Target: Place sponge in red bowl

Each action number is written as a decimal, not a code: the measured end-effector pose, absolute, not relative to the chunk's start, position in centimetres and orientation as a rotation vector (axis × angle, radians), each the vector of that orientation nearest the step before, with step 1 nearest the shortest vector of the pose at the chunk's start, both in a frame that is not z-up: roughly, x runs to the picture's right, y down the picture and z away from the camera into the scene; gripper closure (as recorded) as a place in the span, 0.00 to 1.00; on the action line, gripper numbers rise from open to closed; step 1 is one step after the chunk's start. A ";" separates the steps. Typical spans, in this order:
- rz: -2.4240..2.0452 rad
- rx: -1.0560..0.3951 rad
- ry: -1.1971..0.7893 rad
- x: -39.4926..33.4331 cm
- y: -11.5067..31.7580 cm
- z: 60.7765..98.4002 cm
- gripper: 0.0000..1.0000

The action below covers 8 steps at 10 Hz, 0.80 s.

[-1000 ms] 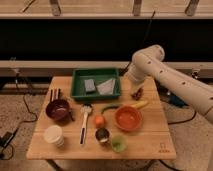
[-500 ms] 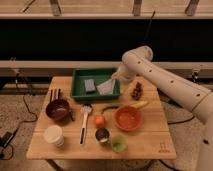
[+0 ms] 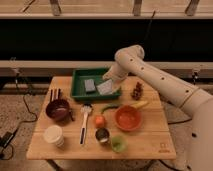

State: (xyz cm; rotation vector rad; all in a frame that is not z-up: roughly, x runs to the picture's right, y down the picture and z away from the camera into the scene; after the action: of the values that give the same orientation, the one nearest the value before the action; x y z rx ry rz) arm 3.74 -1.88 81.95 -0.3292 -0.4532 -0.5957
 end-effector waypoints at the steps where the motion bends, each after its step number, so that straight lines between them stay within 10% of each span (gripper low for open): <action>1: -0.596 -0.329 -0.455 3.6 -1.9 81.9 0.35; 8: -0.599 -0.320 -0.441 4.9 -2.3 83.0 0.35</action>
State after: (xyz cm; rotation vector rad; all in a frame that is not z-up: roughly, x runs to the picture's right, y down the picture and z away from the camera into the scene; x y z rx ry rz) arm 4.94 -2.30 83.02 -0.3202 -0.4409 -0.5993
